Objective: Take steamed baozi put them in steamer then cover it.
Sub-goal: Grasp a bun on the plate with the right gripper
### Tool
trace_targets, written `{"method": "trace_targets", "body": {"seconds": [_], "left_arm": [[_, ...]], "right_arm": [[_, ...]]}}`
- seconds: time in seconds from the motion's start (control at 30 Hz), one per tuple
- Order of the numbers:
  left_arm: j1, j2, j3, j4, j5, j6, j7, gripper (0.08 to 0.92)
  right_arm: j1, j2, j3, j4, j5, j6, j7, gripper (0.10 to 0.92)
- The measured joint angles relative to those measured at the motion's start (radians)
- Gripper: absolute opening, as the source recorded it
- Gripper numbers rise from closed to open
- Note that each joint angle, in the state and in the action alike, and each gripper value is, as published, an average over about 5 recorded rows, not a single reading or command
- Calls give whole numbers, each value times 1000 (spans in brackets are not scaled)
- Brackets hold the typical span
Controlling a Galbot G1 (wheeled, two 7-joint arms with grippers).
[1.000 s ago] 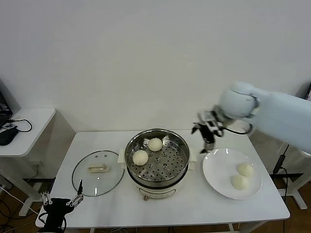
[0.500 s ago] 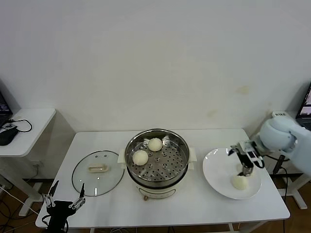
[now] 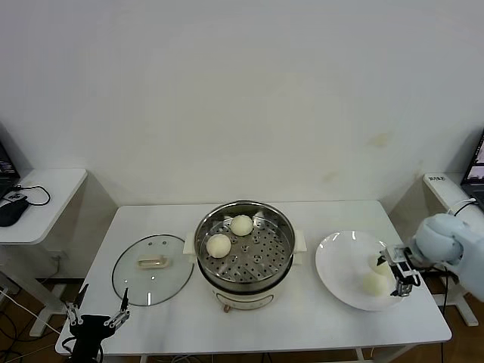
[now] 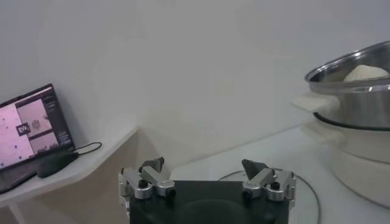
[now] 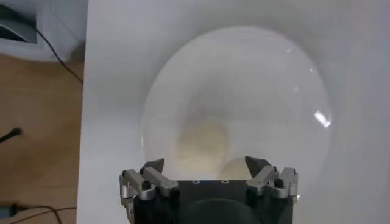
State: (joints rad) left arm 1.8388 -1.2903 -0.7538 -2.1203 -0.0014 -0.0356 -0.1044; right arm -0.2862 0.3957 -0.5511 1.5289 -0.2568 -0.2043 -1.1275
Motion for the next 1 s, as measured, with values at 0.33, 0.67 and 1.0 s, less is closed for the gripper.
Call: {"method": "trace_targets", "body": {"seconds": [0.33, 0.67, 1.0], "left_arm": [[3, -5, -7, 8, 0, 0, 1, 823], [0, -7, -8, 11, 0, 0, 1, 823], [1, -6, -8, 10, 0, 0, 1, 823]], "right_arm": [[-69, 67, 48, -92, -29, 14, 47, 823], [-80, 125, 54, -152, -39, 5, 76, 822], [-68, 138, 52, -162, -35, -6, 67, 695]]}}
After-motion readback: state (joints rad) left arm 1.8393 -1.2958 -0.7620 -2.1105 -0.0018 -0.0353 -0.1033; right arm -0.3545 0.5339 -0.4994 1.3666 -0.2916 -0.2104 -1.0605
